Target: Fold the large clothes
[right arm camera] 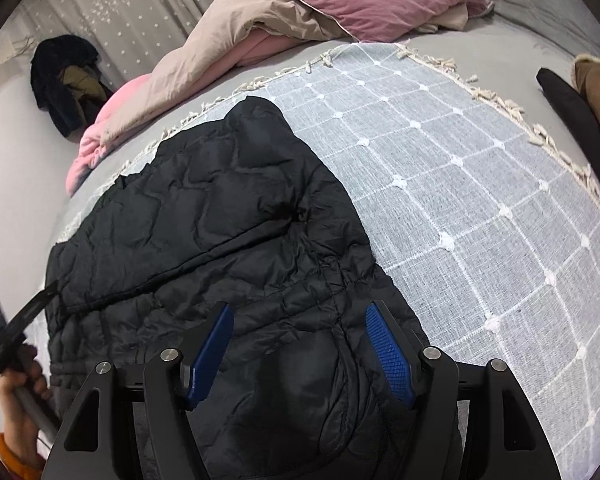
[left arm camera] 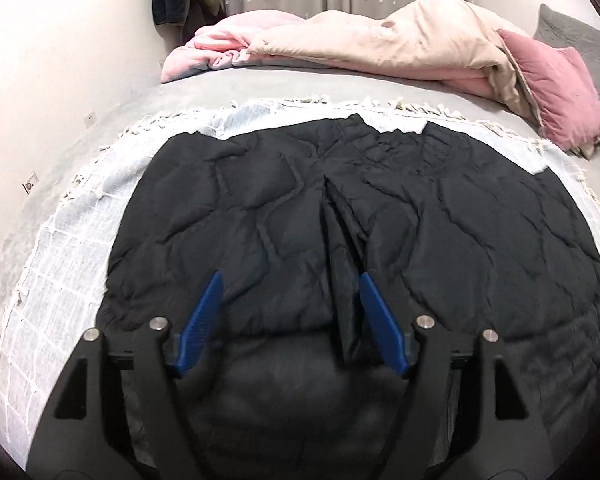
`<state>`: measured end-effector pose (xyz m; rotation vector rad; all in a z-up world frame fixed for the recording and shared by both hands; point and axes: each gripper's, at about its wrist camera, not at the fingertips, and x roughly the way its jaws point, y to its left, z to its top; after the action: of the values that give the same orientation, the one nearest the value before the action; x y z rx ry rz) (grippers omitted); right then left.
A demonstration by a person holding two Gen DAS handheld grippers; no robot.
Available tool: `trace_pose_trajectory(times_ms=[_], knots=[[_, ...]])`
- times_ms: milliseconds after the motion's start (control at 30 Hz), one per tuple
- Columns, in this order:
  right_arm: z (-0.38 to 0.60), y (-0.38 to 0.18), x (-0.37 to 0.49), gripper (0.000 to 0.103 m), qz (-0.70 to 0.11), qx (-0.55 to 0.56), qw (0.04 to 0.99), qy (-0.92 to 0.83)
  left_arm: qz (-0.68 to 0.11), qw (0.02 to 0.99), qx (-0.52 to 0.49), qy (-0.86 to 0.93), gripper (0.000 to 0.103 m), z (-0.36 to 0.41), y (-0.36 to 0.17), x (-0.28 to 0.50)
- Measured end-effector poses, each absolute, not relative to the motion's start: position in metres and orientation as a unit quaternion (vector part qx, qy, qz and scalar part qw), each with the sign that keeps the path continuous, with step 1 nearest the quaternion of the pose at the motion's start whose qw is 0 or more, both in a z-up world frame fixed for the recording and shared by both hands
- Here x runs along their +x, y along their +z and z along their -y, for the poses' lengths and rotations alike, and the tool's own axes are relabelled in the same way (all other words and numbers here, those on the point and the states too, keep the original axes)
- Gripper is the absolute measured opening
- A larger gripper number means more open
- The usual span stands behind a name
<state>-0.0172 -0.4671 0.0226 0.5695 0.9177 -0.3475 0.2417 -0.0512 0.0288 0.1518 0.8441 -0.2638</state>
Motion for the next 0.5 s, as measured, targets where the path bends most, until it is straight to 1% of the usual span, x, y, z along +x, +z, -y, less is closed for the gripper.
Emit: trace_pose_trajectory(times_ms=[67,100,200,233,267,300,333,500], knots=[[0.463,0.028,-0.018,0.070,-0.436,0.270,0.843,-0.165,-0.417,0.896,0.074,-0.133,0.077,0.048,0.032,0.232],[0.461,0.032,-0.020,0.070,-0.431,0.274,0.844,-0.163,-0.421,0.894,0.073,-0.133,0.083,0.044,0.034,0.226],[0.449,0.047,-0.030,0.070,-0.416,0.288,0.850,-0.145,-0.444,0.886,0.049,-0.126,0.092,0.025,0.043,0.208],[0.446,0.051,-0.033,0.071,-0.413,0.288,0.852,-0.141,-0.450,0.883,0.042,-0.128,0.094,0.022,0.045,0.202],[0.440,0.056,-0.039,0.072,-0.408,0.285,0.856,-0.138,-0.456,0.880,0.031,-0.129,0.098,0.013,0.050,0.193],[0.435,0.060,-0.044,0.076,-0.405,0.280,0.859,-0.138,-0.458,0.879,0.025,-0.128,0.101,0.007,0.053,0.187],[0.430,0.063,-0.050,0.079,-0.403,0.272,0.863,-0.138,-0.457,0.880,0.019,-0.128,0.101,0.000,0.057,0.179],[0.412,0.066,-0.077,0.082,-0.412,0.231,0.870,-0.141,-0.451,0.882,0.019,-0.135,0.102,-0.026,0.063,0.145]])
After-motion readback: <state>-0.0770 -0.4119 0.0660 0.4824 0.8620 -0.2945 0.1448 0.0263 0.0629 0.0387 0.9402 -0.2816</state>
